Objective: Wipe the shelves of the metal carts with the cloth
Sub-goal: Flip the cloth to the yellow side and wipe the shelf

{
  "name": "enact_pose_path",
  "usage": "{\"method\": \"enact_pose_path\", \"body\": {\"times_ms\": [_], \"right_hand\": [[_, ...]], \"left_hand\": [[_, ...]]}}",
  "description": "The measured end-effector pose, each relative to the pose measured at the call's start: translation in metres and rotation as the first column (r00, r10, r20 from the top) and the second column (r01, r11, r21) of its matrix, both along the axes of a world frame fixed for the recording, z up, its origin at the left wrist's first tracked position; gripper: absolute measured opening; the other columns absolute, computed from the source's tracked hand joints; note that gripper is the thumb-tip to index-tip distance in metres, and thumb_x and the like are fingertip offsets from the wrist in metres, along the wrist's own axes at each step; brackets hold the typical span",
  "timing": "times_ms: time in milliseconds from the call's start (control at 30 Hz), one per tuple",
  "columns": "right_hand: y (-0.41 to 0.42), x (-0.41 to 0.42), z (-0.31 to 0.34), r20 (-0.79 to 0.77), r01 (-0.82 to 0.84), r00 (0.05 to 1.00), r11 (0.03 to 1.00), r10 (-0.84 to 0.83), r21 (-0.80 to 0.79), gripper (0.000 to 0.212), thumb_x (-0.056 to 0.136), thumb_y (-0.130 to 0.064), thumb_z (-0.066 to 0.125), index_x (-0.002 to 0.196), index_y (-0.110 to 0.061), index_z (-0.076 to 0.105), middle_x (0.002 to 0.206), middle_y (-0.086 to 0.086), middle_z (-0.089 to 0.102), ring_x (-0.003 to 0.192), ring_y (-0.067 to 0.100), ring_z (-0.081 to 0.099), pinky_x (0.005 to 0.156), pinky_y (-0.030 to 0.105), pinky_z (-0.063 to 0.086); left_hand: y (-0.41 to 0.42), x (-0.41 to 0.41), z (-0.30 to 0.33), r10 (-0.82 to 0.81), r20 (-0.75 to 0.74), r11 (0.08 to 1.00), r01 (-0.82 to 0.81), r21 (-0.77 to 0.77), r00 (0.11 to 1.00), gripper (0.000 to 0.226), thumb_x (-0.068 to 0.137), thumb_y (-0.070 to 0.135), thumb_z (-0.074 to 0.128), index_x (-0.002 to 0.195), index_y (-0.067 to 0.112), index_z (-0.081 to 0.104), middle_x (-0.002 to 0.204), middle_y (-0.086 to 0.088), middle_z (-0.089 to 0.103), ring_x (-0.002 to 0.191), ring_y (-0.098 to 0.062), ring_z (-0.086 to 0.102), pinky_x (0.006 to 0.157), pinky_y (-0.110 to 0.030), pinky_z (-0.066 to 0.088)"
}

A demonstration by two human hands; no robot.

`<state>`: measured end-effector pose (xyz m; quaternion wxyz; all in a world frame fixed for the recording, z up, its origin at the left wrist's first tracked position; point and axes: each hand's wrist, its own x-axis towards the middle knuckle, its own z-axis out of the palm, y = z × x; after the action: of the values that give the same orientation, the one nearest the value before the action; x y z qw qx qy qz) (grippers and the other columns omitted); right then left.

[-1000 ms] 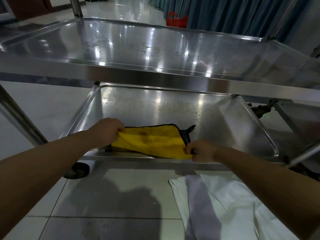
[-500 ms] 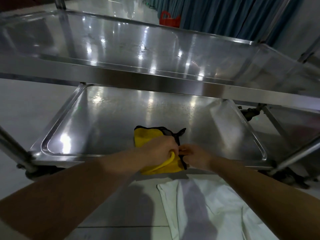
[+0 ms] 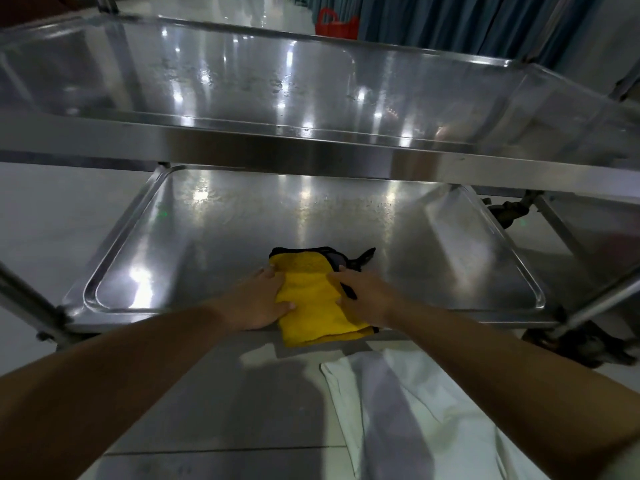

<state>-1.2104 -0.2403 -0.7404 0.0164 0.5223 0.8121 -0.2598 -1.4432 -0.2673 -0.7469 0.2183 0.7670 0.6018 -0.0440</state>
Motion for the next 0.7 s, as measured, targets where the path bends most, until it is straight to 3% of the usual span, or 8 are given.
{"method": "enact_pose_path", "body": {"times_ms": [67, 133, 200, 300, 367, 467, 567, 700], "right_hand": [[-0.001, -0.001, -0.002, 0.031, -0.022, 0.999, 1.000, 0.022, -0.008, 0.062, 0.097, -0.027, 0.053, 0.151, -0.022, 0.024, 0.159, 0.006, 0.018, 0.143, 0.028, 0.024, 0.114, 0.040, 0.027], [-0.001, -0.002, -0.003, -0.032, 0.003, 0.999, 1.000, -0.004, -0.018, 0.066, 0.092, -0.020, 0.061, 0.150, -0.020, 0.028, 0.154, 0.008, 0.028, 0.138, 0.029, 0.032, 0.111, 0.041, 0.033], [0.002, 0.000, -0.001, -0.140, 0.063, 0.988, 0.997, -0.068, -0.035, 0.074, 0.083, -0.010, 0.067, 0.148, -0.020, 0.034, 0.146, 0.010, 0.040, 0.129, 0.028, 0.043, 0.103, 0.043, 0.042], [0.004, 0.006, -0.001, -0.180, 0.074, 0.980, 0.996, -0.081, -0.044, 0.081, 0.075, -0.003, 0.069, 0.147, -0.023, 0.035, 0.140, 0.009, 0.046, 0.122, 0.028, 0.049, 0.094, 0.036, 0.048], [0.002, 0.011, -0.005, -0.107, 0.044, 0.993, 0.996, -0.052, -0.075, 0.084, 0.078, -0.010, 0.071, 0.150, -0.022, 0.029, 0.146, 0.010, 0.035, 0.131, 0.029, 0.039, 0.097, 0.028, 0.038], [-0.001, 0.017, -0.007, 0.132, -0.044, 0.990, 0.999, 0.045, -0.011, 0.080, 0.083, -0.034, 0.069, 0.150, -0.024, 0.026, 0.145, 0.009, 0.030, 0.129, 0.030, 0.036, 0.101, 0.034, 0.038], [-0.010, 0.019, -0.006, 0.365, -0.234, 0.918, 0.956, 0.157, 0.178, 0.072, 0.085, -0.052, 0.060, 0.146, -0.025, 0.034, 0.136, 0.008, 0.040, 0.120, 0.027, 0.042, 0.094, 0.037, 0.041], [-0.019, 0.018, -0.006, 0.441, -0.379, 0.873, 0.858, 0.207, 0.346, 0.046, 0.091, -0.046, 0.053, 0.129, -0.020, 0.055, 0.128, 0.007, 0.049, 0.116, 0.026, 0.043, 0.086, 0.033, 0.032]], "left_hand": [[-0.007, 0.007, -0.002, 0.028, -0.021, 0.999, -0.028, 0.015, 0.999, 0.067, 0.094, 0.055, 0.045, 0.145, 0.014, 0.031, 0.156, -0.013, 0.021, 0.139, -0.031, 0.030, 0.111, -0.038, 0.030], [-0.014, 0.018, 0.002, 0.098, 0.175, 0.993, -0.108, 0.049, 0.980, 0.058, 0.090, 0.044, 0.056, 0.134, 0.008, 0.047, 0.143, -0.015, 0.043, 0.128, -0.031, 0.043, 0.099, -0.029, 0.034], [-0.016, 0.027, 0.007, 0.173, 0.409, 0.971, -0.224, 0.079, 0.896, 0.037, 0.086, 0.016, 0.065, 0.119, 0.000, 0.058, 0.124, -0.019, 0.058, 0.116, -0.034, 0.053, 0.094, -0.028, 0.040], [-0.010, 0.035, 0.007, 0.331, 0.463, 0.938, -0.338, -0.070, 0.822, 0.051, 0.081, 0.010, 0.069, 0.129, 0.003, 0.051, 0.131, -0.020, 0.050, 0.120, -0.034, 0.049, 0.100, -0.039, 0.043], [-0.006, 0.035, 0.001, 0.379, 0.386, 0.924, -0.325, -0.199, 0.841, 0.076, 0.075, 0.025, 0.079, 0.139, 0.009, 0.040, 0.143, -0.016, 0.038, 0.129, -0.032, 0.040, 0.105, -0.040, 0.039], [-0.009, 0.033, -0.005, 0.091, 0.038, 0.994, -0.089, -0.056, 0.995, 0.083, 0.072, 0.048, 0.078, 0.135, 0.008, 0.041, 0.146, -0.015, 0.035, 0.134, -0.030, 0.032, 0.109, -0.036, 0.031], [-0.016, 0.027, -0.010, -0.096, -0.254, 0.980, 0.137, 0.148, 0.962, 0.076, 0.078, 0.059, 0.065, 0.132, 0.010, 0.044, 0.139, -0.017, 0.036, 0.129, -0.032, 0.035, 0.103, -0.039, 0.033], [-0.016, 0.023, -0.006, -0.129, -0.344, 0.950, 0.216, 0.227, 0.930, 0.055, 0.085, 0.058, 0.055, 0.124, 0.018, 0.056, 0.131, -0.011, 0.042, 0.123, -0.029, 0.039, 0.097, -0.041, 0.036]]}}
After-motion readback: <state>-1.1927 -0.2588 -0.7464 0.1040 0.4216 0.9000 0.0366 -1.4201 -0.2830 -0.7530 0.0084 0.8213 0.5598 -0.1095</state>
